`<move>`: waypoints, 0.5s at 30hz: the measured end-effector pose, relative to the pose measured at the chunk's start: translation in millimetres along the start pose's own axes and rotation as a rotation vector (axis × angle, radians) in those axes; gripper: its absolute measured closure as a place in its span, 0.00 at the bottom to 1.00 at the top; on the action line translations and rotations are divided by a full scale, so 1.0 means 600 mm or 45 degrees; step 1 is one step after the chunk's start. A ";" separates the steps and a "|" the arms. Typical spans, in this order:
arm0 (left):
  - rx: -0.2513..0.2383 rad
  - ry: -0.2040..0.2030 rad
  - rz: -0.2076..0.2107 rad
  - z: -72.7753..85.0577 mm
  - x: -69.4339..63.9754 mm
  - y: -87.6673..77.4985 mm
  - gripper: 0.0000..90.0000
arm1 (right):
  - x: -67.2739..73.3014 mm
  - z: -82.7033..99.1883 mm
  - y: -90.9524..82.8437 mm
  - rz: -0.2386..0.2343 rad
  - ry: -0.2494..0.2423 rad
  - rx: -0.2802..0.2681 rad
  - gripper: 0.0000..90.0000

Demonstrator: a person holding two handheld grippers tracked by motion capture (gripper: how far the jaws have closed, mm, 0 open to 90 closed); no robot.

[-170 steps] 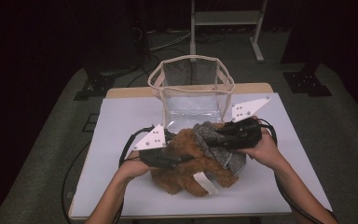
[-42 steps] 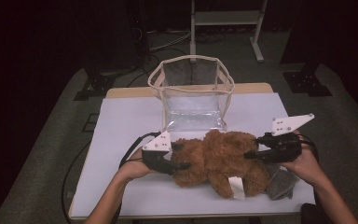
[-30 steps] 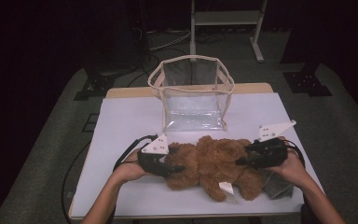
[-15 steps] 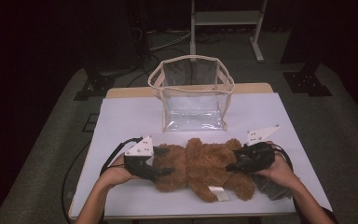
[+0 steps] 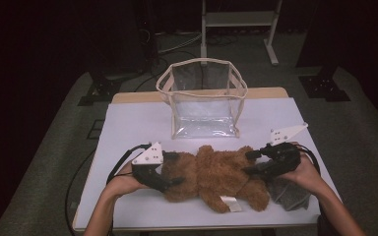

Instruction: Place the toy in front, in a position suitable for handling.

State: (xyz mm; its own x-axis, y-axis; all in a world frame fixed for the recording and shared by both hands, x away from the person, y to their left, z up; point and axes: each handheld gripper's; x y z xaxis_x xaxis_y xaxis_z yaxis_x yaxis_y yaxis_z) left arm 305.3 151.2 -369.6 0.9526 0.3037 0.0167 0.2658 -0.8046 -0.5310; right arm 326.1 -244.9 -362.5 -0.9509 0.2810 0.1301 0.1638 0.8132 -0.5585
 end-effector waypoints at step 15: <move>0.002 0.000 -0.003 -0.005 -0.004 -0.005 0.14 | -0.031 -0.034 -0.021 0.013 0.013 0.007 0.39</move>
State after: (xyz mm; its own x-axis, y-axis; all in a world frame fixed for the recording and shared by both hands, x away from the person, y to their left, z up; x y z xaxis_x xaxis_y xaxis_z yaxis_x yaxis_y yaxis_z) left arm 302.7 151.7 -365.6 0.9520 0.3057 0.0180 0.2679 -0.8029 -0.5326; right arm 347.1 -250.2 -340.8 -0.9465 0.2941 0.1329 0.1716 0.8074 -0.5645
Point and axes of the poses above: each handheld gripper's, and its own axes: y roughly forward along the jaws, z roughly out of its underside, x roughly to its left, and after that the axes turned 5 degrees about -y, right-handed
